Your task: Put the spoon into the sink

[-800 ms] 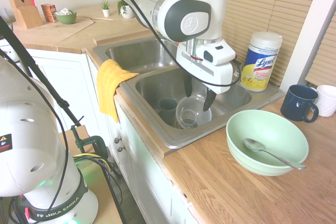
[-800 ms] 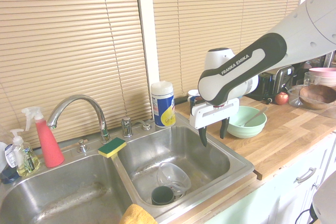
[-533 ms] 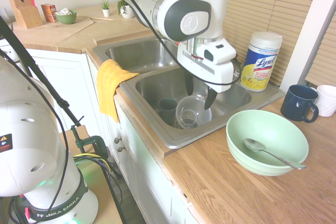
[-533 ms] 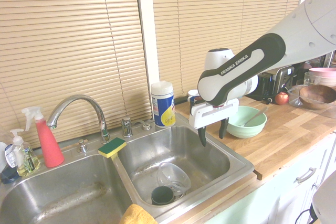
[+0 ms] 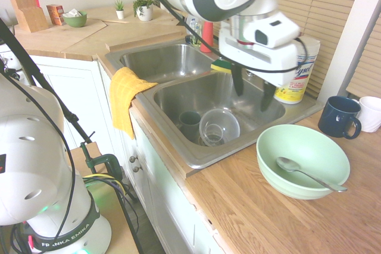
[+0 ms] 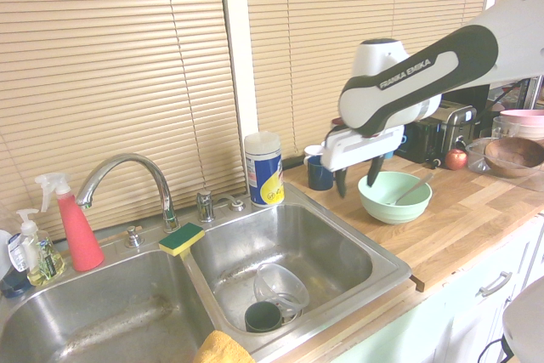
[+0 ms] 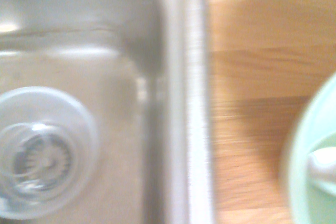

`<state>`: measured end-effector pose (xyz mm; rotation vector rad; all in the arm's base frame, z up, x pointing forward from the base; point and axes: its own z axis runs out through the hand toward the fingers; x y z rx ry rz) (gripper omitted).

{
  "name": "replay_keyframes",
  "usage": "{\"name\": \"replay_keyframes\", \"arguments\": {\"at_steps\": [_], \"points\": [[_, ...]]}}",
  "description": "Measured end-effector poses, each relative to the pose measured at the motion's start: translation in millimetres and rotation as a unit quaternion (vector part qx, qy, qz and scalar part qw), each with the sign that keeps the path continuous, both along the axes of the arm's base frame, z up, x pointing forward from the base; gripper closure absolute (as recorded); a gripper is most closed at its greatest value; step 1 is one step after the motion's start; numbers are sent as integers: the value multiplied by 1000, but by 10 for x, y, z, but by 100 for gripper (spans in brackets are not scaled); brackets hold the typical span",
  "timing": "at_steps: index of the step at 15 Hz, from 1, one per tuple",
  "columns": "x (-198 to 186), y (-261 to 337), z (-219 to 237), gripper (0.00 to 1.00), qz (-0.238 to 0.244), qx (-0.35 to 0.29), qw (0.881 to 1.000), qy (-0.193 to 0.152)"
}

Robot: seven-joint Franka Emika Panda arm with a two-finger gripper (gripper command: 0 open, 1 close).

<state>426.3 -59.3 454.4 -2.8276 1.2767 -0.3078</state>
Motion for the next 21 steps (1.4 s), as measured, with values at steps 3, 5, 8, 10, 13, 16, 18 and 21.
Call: {"name": "replay_keyframes", "arguments": {"at_steps": [3,5,8,10,13,16,18,21], "points": [[-11,-352,30,0,16,7,1000,13],[27,-589,33,0,35,13,999,29],[198,-911,-67,0,73,20,996,56],[372,-1069,-203,0,91,16,993,75],[607,-1213,-347,0,129,4,986,101],[772,-1286,-526,0,153,-8,978,140],[849,-1329,-617,0,165,-18,973,163],[891,-1362,-730,0,186,-31,961,204]]}}
